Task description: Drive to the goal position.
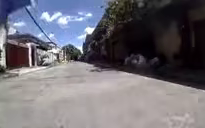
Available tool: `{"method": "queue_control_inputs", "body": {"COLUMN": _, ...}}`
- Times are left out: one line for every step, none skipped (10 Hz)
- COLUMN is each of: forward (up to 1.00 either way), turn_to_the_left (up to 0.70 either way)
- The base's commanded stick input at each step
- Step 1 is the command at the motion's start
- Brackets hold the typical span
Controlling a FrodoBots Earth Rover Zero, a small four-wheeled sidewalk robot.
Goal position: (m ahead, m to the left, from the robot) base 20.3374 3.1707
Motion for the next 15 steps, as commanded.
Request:
{"method": "queue_control_inputs", "body": {"forward": 1.0, "turn_to_the_left": 0.0}}
{"method": "queue_control_inputs", "body": {"forward": 1.0, "turn_to_the_left": 0.01}}
{"method": "queue_control_inputs", "body": {"forward": 1.0, "turn_to_the_left": 0.04}}
{"method": "queue_control_inputs", "body": {"forward": 1.0, "turn_to_the_left": 0.0}}
{"method": "queue_control_inputs", "body": {"forward": 1.0, "turn_to_the_left": 0.0}}
{"method": "queue_control_inputs", "body": {"forward": 1.0, "turn_to_the_left": 0.0}}
{"method": "queue_control_inputs", "body": {"forward": 1.0, "turn_to_the_left": 0.0}}
{"method": "queue_control_inputs", "body": {"forward": 1.0, "turn_to_the_left": 0.0}}
{"method": "queue_control_inputs", "body": {"forward": 1.0, "turn_to_the_left": 0.0}}
{"method": "queue_control_inputs", "body": {"forward": 1.0, "turn_to_the_left": 0.0}}
{"method": "queue_control_inputs", "body": {"forward": 1.0, "turn_to_the_left": 0.06}}
{"method": "queue_control_inputs", "body": {"forward": 1.0, "turn_to_the_left": 0.1}}
{"method": "queue_control_inputs", "body": {"forward": 1.0, "turn_to_the_left": 0.02}}
{"method": "queue_control_inputs", "body": {"forward": 1.0, "turn_to_the_left": 0.0}}
{"method": "queue_control_inputs", "body": {"forward": 1.0, "turn_to_the_left": 0.0}}
